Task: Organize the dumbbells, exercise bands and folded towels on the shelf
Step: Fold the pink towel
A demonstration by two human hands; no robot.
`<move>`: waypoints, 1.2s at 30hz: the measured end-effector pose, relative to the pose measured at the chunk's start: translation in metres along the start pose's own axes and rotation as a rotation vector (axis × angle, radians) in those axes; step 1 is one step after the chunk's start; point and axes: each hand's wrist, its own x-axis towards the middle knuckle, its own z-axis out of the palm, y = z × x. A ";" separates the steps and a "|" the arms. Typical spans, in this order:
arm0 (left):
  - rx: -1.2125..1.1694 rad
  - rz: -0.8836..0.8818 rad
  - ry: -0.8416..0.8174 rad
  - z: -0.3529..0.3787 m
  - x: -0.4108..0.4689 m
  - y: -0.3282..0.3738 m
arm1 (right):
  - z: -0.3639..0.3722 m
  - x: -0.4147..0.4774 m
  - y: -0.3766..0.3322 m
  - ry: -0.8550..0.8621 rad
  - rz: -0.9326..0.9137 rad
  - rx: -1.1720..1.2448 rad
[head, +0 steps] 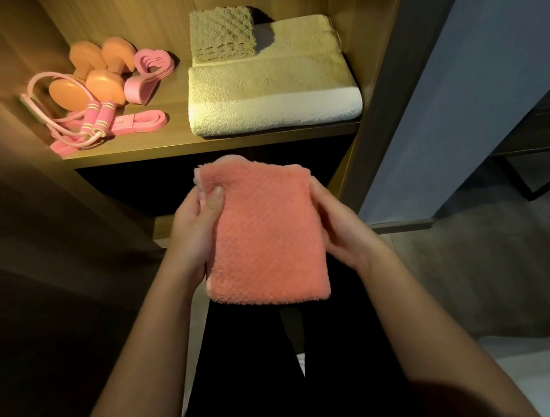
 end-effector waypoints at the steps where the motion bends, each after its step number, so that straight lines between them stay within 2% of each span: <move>1: 0.018 -0.023 0.003 0.002 -0.001 0.000 | 0.004 -0.001 0.000 0.074 -0.029 -0.072; 3: 0.092 -0.056 0.055 0.004 0.000 -0.004 | 0.009 -0.002 0.003 0.238 -0.131 -0.215; 6: 0.243 -0.007 0.214 0.008 0.001 -0.015 | 0.012 -0.003 0.010 0.434 -0.387 -0.356; 8: 0.233 -0.019 0.263 0.010 0.002 -0.021 | 0.013 -0.004 0.009 0.482 -0.492 -0.399; 10: 0.129 -0.094 0.206 0.012 0.003 -0.021 | 0.012 -0.005 0.007 0.483 -0.531 -0.410; 12: 0.048 -0.177 0.081 0.014 0.003 -0.020 | 0.008 -0.003 0.004 0.489 -0.518 -0.414; 14: 0.121 -0.182 -0.007 0.018 0.001 -0.021 | 0.000 -0.001 -0.004 0.504 -0.428 -0.393; 16: 0.196 -0.140 0.009 0.024 0.000 -0.023 | -0.008 -0.002 -0.013 0.457 -0.252 -0.257; 18: 0.239 -0.084 0.078 0.030 0.003 -0.024 | -0.015 -0.004 -0.016 0.313 -0.081 -0.072; 19: 0.293 -0.055 0.114 0.033 0.005 -0.024 | -0.018 -0.003 -0.012 0.267 -0.032 -0.086; 21: 0.476 0.014 0.171 0.038 0.007 -0.024 | -0.018 -0.001 0.001 0.302 -0.043 -0.381; 23: 0.677 0.104 0.219 0.043 0.011 -0.027 | -0.014 0.006 0.012 0.479 -0.218 -0.685; 26: 0.723 0.167 0.264 0.047 0.023 -0.028 | -0.008 0.014 0.003 0.627 -0.458 -0.741; 27: 0.678 0.172 0.268 0.047 0.030 -0.027 | -0.011 0.018 -0.005 0.620 -0.452 -0.719; 29: 0.590 0.188 0.292 0.046 0.042 -0.022 | -0.016 0.025 -0.024 0.501 -0.312 -0.593; 31: 0.518 0.185 0.326 0.046 0.054 -0.013 | -0.025 0.026 -0.041 0.254 -0.109 -0.267; 33: 0.443 0.180 0.349 0.048 0.068 -0.004 | -0.035 0.027 -0.047 0.046 -0.029 -0.082; 35: 0.388 0.185 0.352 0.052 0.082 0.006 | -0.041 0.032 -0.051 -0.030 -0.027 -0.174; 36: 0.368 0.189 0.343 0.055 0.091 0.010 | -0.043 0.037 -0.055 -0.003 -0.052 -0.248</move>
